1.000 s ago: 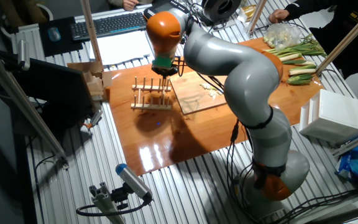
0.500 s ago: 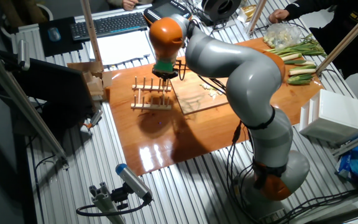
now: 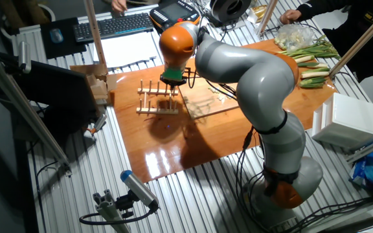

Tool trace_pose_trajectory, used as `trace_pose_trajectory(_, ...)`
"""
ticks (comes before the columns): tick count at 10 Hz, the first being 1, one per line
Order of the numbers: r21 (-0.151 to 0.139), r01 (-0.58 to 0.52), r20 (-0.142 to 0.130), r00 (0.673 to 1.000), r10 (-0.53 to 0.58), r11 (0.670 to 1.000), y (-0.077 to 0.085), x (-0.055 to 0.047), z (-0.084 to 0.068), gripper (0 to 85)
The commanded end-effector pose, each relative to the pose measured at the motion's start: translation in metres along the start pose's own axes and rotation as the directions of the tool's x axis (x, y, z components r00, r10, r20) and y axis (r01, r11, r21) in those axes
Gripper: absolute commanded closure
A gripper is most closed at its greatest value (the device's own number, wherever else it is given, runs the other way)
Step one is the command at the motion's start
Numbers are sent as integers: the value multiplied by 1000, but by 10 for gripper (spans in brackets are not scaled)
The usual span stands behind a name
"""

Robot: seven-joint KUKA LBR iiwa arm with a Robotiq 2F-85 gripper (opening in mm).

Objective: Chop the scallions

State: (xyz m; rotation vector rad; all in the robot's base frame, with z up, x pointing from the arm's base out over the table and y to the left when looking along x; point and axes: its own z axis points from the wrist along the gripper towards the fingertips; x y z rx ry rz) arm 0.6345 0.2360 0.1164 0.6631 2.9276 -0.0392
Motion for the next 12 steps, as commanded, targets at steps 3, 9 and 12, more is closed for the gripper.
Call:
trace_pose_trajectory(3,10,-32,4,999,32,999,1,2,0,510)
trace_pose_trajectory(9,1,-158,-82,984,158,987,10,4,-9,170)
trace_pose_trajectory(12,22,-162,-103,981,164,986,10,-1,-28,170)
